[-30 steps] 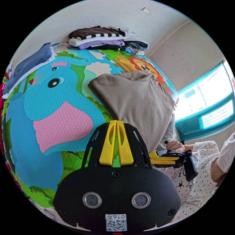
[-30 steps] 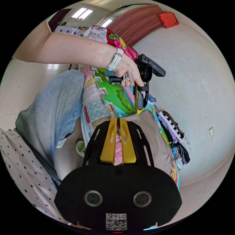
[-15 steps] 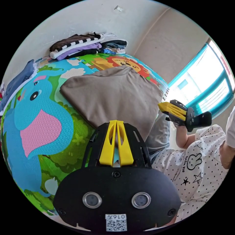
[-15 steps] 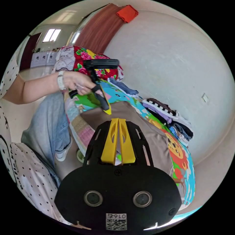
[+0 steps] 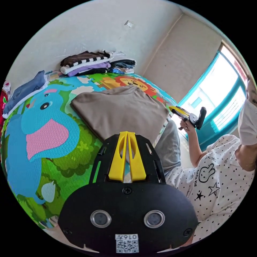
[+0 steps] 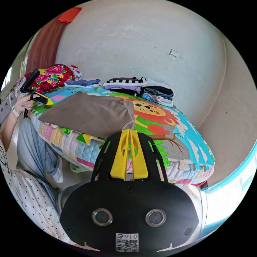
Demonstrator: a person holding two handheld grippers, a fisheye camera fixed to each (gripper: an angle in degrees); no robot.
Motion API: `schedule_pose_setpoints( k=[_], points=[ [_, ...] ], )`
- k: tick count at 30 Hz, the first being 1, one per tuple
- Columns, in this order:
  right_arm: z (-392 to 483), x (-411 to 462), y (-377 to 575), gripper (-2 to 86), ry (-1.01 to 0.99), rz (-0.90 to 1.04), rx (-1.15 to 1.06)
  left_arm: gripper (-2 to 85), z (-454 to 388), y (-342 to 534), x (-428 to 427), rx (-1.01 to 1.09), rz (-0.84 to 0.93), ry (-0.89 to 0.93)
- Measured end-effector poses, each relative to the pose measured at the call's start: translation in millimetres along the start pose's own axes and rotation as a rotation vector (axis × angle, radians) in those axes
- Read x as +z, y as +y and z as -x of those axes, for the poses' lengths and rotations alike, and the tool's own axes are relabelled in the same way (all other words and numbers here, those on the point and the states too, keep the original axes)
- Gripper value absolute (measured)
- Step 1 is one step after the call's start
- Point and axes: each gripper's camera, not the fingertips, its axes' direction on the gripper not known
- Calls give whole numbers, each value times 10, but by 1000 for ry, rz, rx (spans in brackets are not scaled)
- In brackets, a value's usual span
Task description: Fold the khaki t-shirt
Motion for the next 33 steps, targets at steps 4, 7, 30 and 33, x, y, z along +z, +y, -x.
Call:
schedule_pose_setpoints(
  k=[4, 7, 30, 33],
  points=[
    [-122, 181, -97, -5, -12, 63, -42, -10, -216, 54, 245, -26, 88, -78],
    [-277, 211, -29, -4, -32, 73, -19, -9, -393, 223, 278, -33, 66, -136],
    [-380, -229, -9, 89, -234, -68, -88, 71, -2928, 723, 1035, 664, 219, -700],
    [-229, -277, -39, 88, -274, -85, -139, 57, -3054, 692, 1012, 703, 225, -683]
  ],
)
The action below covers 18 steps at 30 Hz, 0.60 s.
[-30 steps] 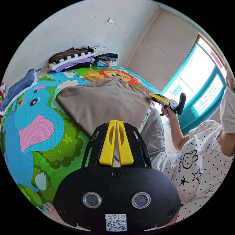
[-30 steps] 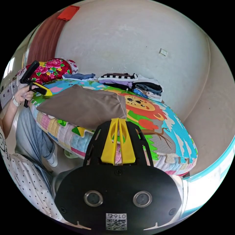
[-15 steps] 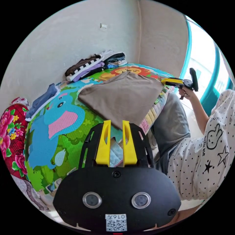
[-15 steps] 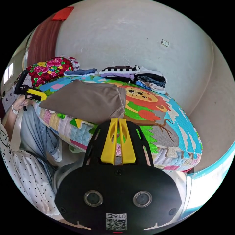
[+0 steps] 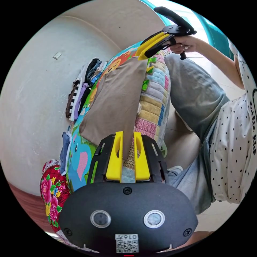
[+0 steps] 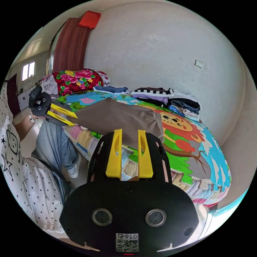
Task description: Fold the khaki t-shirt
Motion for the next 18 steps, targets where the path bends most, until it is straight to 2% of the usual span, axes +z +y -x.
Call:
schedule_pose_setpoints(
  k=[3, 5, 8, 10, 18],
  points=[
    [248, 32, -95, 88, -50, -11, -116, 22, -50, -81, -82, 66, 2, 14],
    [576, 98, -182, 90, -66, -19, -290, 1, -42, -127, -132, 84, 2, 16],
    [1048, 263, -256, 97, -24, -4, -530, -7, 54, -210, -223, 95, -1, 23],
    [1276, 385, -294, 102, 27, -4, -615, -9, 144, -256, -288, 97, -8, 20],
    [1837, 935, -530, 122, 284, 14, -757, -10, 669, -406, -488, 21, -60, 125]
  ],
)
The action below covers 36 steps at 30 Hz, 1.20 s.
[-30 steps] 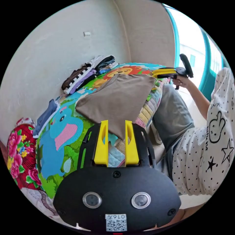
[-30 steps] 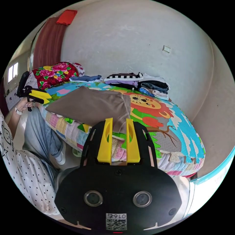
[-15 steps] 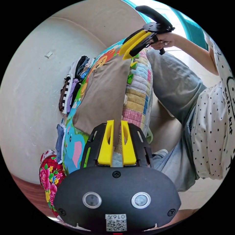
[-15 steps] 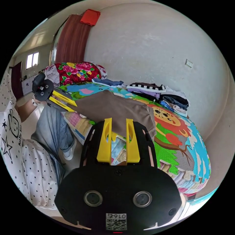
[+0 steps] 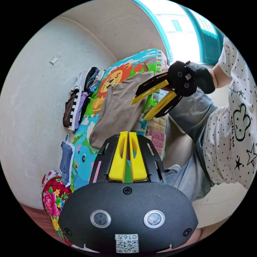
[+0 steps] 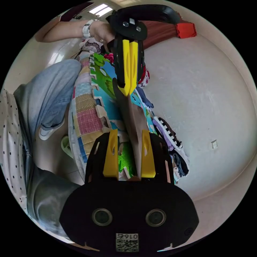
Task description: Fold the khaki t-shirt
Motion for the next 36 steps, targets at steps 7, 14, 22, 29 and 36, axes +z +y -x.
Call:
schedule_pose_setpoints(
  k=[7, 14, 22, 29, 36],
  points=[
    [-117, 410, -93, 64, 6, 97, -49, -4, 85, 65, 26, -58, -9, 43],
    [-968, 838, -570, 10, -454, 211, 22, 105, 128, -182, -38, -150, -71, 4],
    [-1333, 1373, -1026, 7, -626, 320, 11, 114, 332, -670, 360, -173, 61, -164],
    [-1273, 1486, -1233, 10, -573, 286, -60, 33, 779, -589, 652, -99, 223, -224],
    [-1076, 1675, -1304, 29, -440, 245, -21, -9, 1709, -741, 551, -47, 273, 51]
  ],
)
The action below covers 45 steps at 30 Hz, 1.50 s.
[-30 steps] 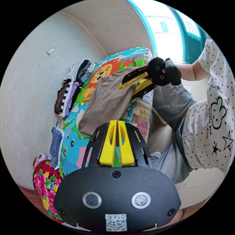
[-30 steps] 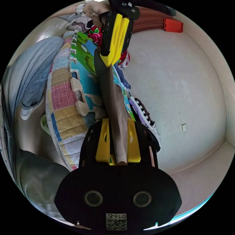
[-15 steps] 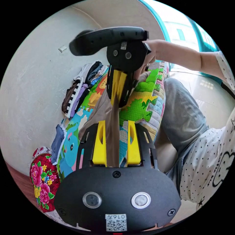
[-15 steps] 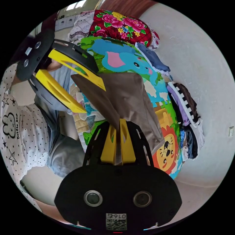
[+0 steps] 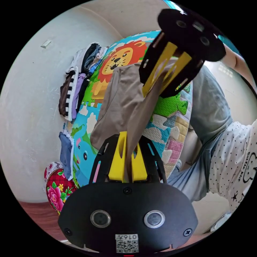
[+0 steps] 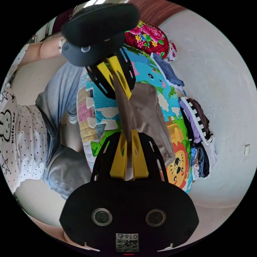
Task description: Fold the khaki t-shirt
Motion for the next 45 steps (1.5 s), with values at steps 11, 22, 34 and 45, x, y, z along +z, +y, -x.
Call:
schedule_pose_setpoints(
  k=[11, 22, 34, 45],
  points=[
    [251, 581, -433, 85, 404, 82, 186, -9, 987, 8, -116, 51, 59, 21],
    [-113, 629, -703, 17, 242, 136, -79, -10, 1275, 834, 165, 135, -58, 109],
    [-881, 180, -1946, 6, -275, 125, -468, -8, 1977, 1638, -475, 190, -83, 320],
    [-2240, 739, -4003, 8, -314, 131, -487, -9, 4050, 2138, -269, 70, 105, 92]
  ],
)
